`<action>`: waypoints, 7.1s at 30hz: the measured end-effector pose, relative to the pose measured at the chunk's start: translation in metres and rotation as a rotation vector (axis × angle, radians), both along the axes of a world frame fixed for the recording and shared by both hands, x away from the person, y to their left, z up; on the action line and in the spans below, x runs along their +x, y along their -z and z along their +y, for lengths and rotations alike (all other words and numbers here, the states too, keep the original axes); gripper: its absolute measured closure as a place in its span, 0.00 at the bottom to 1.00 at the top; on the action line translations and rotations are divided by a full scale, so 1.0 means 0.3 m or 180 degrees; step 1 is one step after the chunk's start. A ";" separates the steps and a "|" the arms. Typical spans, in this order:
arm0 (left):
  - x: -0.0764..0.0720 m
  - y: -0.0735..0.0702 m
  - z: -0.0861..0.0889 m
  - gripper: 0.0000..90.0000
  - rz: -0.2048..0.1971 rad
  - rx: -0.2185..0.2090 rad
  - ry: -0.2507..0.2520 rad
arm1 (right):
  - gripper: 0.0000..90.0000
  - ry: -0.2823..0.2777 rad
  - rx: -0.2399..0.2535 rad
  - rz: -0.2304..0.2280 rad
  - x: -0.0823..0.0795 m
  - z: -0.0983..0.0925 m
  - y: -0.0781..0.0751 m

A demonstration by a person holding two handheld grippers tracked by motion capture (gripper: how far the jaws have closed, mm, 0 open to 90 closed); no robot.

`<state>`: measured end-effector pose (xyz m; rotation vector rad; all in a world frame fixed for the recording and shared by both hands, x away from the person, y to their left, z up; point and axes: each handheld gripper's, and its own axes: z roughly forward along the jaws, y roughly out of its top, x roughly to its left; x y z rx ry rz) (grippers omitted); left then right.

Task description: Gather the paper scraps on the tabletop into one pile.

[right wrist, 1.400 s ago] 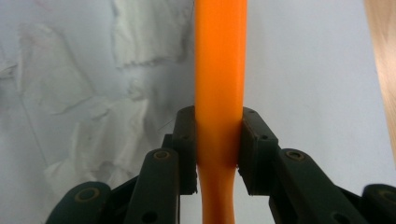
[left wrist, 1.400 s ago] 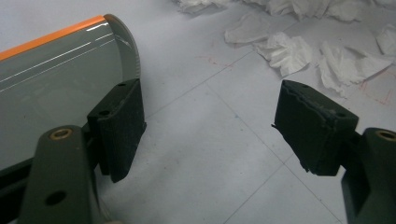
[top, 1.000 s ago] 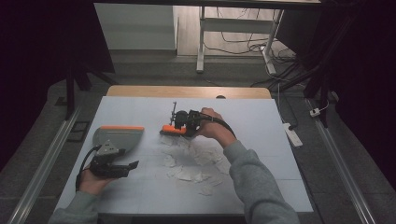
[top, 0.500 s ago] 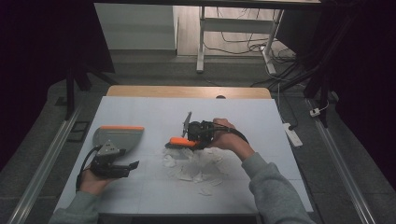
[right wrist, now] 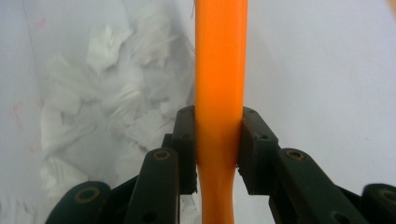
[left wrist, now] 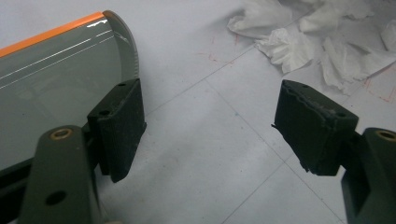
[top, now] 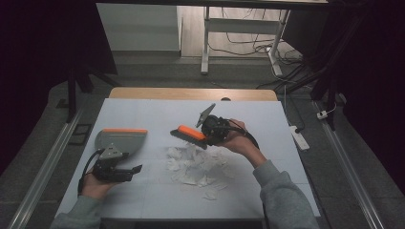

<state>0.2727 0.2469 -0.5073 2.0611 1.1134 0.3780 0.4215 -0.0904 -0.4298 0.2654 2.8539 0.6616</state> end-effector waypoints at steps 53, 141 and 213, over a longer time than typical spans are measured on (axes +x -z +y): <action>-0.006 -0.008 0.047 0.28 -0.0047 -0.0051 -0.0132 | 0.78 0.1244 0.0967 0.0883 -0.121 0.000 0.025; -0.004 0.001 0.041 0.29 -0.0005 0.0003 -0.0145 | 0.78 0.0182 0.0119 0.0368 -0.257 -0.186 -0.071; -0.037 -0.014 -0.027 0.29 -0.0120 -0.0030 -0.0005 | 0.78 0.1875 0.1399 -0.0116 -0.370 -0.682 0.110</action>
